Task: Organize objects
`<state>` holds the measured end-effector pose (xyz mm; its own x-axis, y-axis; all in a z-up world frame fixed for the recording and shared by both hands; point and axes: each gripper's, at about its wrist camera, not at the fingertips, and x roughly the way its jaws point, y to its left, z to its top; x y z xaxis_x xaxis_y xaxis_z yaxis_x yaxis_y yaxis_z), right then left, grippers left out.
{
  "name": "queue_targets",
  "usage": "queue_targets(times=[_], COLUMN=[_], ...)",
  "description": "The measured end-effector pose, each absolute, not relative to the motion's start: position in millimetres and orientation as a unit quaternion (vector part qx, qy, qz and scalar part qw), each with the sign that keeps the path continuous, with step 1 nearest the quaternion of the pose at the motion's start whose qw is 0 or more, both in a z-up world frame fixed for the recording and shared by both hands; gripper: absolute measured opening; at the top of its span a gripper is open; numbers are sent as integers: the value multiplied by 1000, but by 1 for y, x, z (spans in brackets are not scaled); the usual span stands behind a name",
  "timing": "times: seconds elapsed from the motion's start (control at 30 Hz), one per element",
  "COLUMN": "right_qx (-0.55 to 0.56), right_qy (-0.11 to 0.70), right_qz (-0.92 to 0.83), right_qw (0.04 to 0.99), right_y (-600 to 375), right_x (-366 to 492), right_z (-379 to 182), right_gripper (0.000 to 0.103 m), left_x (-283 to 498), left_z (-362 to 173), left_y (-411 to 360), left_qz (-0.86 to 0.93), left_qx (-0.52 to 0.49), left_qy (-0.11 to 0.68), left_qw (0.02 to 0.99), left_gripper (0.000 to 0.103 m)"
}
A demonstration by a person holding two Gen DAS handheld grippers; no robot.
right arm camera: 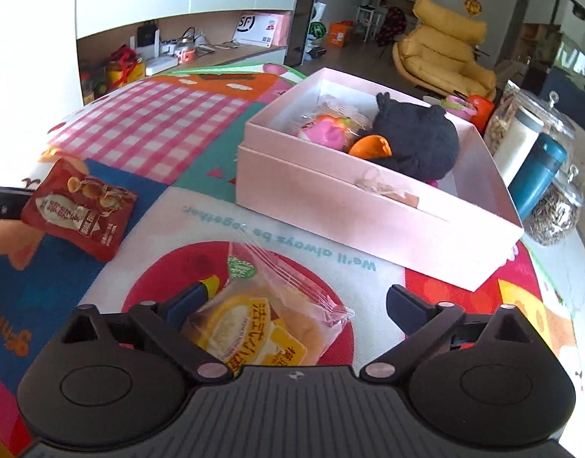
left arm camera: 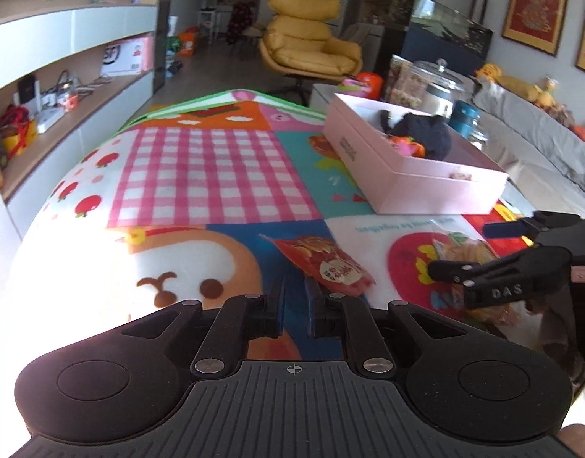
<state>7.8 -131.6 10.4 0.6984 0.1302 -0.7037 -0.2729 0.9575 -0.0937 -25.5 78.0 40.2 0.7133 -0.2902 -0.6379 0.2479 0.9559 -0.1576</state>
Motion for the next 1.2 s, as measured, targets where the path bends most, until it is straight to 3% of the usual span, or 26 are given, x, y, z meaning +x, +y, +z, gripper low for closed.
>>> queue_targets(times=[0.17,0.57,1.0,1.1,1.17,1.2], right_qx=[-43,-69,-10,0,6,9], right_qy=[374,351,355,353,353,352], right_qz=[126,170,175,177,177,177], right_qw=[918,918,918,919,919,919], right_y=[-147,-138,-155,-159,-160,-161], right_x=[8,-20,-15,-15,-15,-14], right_z=[6,4,5,6,6,6], right_gripper=[103,103,103,103,103,103], left_x=[-32,-40,-32,-33,-37,-39], left_z=[42,36,32,31,31,30], left_y=[56,7,-16,-19,-26,-30], left_qz=[-171,-202,-246,-266,-285,-290], left_qx=[15,126,93,92,100,109], left_qy=[361,407,429,432,435,434], left_qw=[917,882,864,857,849,846], left_gripper=[12,17,15,35,56,61])
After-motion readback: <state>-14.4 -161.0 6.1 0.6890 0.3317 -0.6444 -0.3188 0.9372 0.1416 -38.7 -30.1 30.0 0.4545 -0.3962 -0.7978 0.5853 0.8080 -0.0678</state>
